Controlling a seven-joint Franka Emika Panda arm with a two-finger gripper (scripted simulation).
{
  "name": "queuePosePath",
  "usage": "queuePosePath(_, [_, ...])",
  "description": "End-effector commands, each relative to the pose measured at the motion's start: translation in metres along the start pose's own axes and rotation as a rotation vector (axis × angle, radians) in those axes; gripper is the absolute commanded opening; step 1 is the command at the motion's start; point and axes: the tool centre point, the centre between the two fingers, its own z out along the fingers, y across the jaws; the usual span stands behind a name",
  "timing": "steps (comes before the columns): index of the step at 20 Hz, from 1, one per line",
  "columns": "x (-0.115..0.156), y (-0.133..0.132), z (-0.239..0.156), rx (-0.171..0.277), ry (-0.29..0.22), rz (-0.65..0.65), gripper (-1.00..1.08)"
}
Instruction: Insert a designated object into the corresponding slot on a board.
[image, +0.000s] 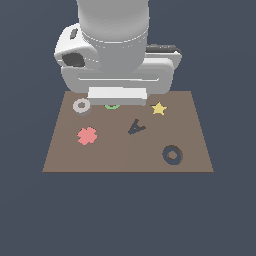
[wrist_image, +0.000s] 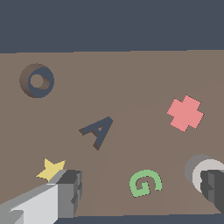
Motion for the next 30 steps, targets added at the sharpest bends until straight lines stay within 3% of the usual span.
queuePosePath(1, [0.0,0.0,0.0,0.0,0.0,0.0,1.0])
queuePosePath(16, [-0.019,0.02,0.018,-0.001,0.005,-0.119,1.0])
queuePosePath(30, [-0.053,0.079,0.065,-0.005,0.018,-0.42,1.0])
